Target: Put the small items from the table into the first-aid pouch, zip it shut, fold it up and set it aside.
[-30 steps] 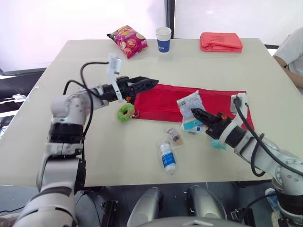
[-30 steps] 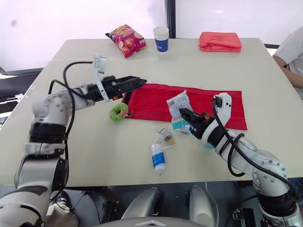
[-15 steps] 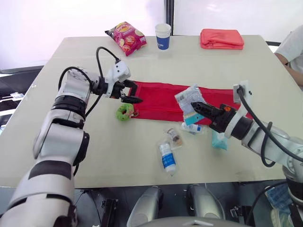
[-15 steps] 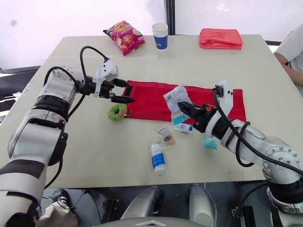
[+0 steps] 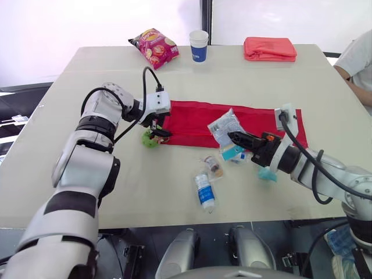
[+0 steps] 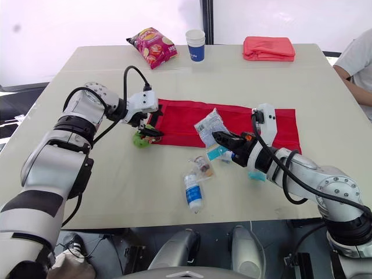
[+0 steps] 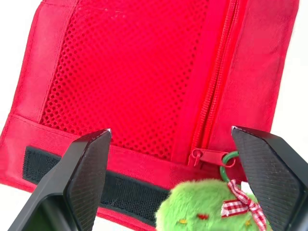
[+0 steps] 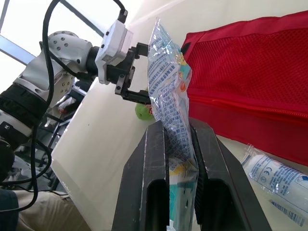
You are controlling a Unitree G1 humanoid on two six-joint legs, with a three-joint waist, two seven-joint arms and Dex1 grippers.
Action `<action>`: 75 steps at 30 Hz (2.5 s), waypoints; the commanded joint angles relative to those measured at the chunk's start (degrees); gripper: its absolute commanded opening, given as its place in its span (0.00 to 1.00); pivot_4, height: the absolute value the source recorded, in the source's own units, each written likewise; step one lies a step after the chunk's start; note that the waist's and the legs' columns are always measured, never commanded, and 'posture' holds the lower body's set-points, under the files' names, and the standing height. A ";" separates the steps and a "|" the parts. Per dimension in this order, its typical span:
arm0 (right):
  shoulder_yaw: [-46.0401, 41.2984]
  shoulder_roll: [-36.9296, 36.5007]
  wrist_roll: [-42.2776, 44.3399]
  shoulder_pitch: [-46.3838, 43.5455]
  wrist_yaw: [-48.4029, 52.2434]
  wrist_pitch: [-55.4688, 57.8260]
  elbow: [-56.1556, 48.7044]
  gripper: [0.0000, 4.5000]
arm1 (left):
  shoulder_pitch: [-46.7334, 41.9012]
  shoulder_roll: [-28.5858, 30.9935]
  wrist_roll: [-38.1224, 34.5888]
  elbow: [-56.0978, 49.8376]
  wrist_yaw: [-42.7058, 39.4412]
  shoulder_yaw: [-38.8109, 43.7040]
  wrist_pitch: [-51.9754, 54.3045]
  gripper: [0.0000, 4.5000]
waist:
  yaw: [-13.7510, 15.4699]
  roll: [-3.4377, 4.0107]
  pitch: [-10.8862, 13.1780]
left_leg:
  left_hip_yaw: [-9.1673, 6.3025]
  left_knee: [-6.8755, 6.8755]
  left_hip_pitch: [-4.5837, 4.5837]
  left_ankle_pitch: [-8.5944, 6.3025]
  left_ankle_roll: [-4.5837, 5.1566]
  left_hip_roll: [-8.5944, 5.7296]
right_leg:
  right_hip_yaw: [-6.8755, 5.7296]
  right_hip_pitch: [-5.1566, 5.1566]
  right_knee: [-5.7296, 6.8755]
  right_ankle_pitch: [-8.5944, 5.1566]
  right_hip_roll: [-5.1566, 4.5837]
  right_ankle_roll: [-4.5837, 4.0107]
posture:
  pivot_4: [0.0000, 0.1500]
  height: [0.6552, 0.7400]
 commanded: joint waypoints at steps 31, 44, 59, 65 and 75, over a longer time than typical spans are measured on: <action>1.05 3.54 -1.20 -0.79 0.17 0.77 -0.82 0.00 | 2.23 -4.93 8.98 0.55 17.32 0.28 -10.85 0.94 | 0.22 -0.05 -0.01 | -0.03 0.15 0.09 -0.01 0.01 -0.04 | -0.03 0.16 0.07 0.02 -0.03 0.03 | 1.00 1.00; 0.69 4.66 -2.43 0.83 0.51 0.71 0.26 0.00 | 2.15 -7.06 1.45 1.02 2.07 6.87 -2.38 0.00 | 0.10 -0.05 -0.01 | -0.06 0.16 0.10 -0.01 0.02 -0.05 | -0.09 0.19 0.05 0.02 -0.02 0.03 | 1.00 1.00; 5.29 16.88 -12.23 -1.10 -3.46 -0.35 10.90 0.00 | 3.03 -10.86 -7.30 -12.27 -10.80 11.50 28.39 0.00 | -1.34 -0.05 -0.01 | -0.14 0.16 0.09 0.10 -0.18 -0.03 | -0.11 0.17 0.06 0.02 0.06 0.03 | 1.00 1.00; 4.57 25.39 -19.44 -1.95 -5.60 0.14 19.61 0.00 | 5.82 -10.37 -9.22 -19.44 -9.61 11.47 33.06 0.00 | -1.55 -0.03 -0.02 | -0.05 0.12 0.02 0.13 -0.22 -0.01 | 0.10 -0.06 0.16 0.02 0.11 0.02 | 1.00 1.00; 1.24 32.91 -21.55 -5.00 -7.26 5.08 27.84 0.00 | 11.01 -9.71 -12.63 -29.44 -6.56 12.22 38.90 0.00 | -1.56 0.00 -0.03 | 0.00 0.11 0.02 0.12 -0.23 -0.01 | 0.18 -0.08 0.17 0.03 0.09 0.01 | 1.00 1.00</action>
